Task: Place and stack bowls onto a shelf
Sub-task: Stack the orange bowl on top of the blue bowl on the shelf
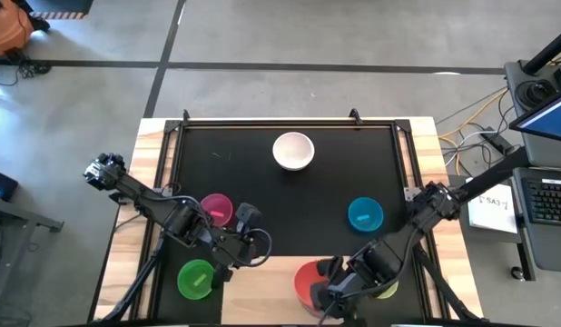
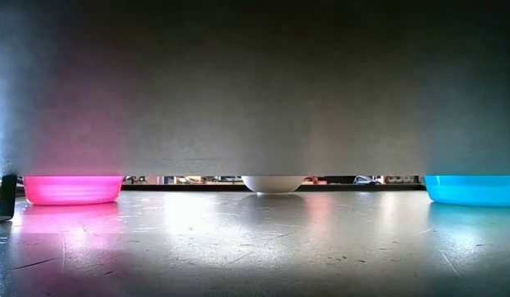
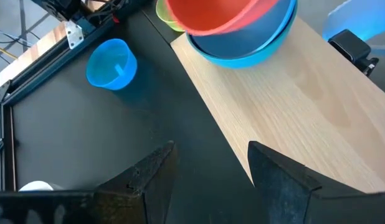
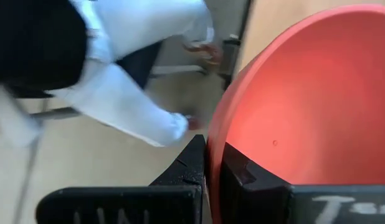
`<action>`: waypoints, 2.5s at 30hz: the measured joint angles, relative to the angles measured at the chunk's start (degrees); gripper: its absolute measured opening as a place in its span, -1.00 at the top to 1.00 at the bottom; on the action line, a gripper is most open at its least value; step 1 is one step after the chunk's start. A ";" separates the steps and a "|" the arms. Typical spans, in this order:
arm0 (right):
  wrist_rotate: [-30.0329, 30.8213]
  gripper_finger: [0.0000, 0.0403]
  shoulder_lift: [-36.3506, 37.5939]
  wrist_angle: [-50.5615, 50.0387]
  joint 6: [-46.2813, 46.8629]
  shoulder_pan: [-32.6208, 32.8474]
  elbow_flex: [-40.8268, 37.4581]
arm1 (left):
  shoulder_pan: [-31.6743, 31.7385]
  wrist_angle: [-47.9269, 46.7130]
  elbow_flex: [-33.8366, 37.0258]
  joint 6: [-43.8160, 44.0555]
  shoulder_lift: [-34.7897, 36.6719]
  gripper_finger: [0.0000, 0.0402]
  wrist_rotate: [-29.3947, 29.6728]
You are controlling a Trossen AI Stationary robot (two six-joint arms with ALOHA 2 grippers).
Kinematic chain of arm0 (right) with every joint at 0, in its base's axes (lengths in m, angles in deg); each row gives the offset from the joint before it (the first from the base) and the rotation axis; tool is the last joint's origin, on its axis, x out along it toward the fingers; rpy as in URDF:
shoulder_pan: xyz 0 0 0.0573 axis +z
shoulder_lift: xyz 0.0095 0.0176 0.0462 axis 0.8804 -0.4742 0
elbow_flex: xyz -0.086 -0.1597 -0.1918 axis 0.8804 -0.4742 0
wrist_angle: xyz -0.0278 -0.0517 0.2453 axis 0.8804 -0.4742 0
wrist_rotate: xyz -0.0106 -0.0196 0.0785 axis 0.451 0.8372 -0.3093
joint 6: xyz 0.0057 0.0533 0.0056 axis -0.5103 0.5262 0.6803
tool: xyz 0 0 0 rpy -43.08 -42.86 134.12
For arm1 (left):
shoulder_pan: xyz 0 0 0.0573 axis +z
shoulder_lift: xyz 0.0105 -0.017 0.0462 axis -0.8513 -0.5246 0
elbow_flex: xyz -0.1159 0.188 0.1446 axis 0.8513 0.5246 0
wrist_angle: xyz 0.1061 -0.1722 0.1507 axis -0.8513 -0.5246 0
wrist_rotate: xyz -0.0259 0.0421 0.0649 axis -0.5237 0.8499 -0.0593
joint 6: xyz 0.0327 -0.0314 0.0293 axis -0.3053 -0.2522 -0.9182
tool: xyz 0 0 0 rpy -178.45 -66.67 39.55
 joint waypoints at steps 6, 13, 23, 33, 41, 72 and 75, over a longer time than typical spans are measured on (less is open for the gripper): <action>5.92 0.96 -0.03 -4.30 -2.06 1.02 -0.78 | 0.00 -0.38 0.01 0.00 0.00 0.09 0.00; 5.85 0.96 -0.09 -3.60 -2.38 1.13 -2.80 | 0.00 -0.61 0.02 0.00 0.00 0.09 0.00; 5.71 0.96 -0.14 -0.52 -2.41 1.19 -4.74 | 0.00 -0.63 0.02 0.00 0.00 0.09 0.00; 3.92 0.78 -0.14 0.22 3.60 0.72 -4.81 | 0.00 -0.62 0.02 0.01 0.00 0.09 0.00; 3.83 0.44 -0.04 -0.08 3.96 0.67 -3.42 | 0.00 -0.63 0.02 0.45 0.00 0.09 0.00; 21.03 0.96 -0.70 -3.40 11.20 6.58 -0.54 | 0.00 -3.19 0.04 2.12 0.00 0.09 -0.02; 22.32 0.96 -0.70 -1.85 11.21 8.10 -1.05 | 0.00 -3.19 0.04 2.12 0.00 0.09 -0.02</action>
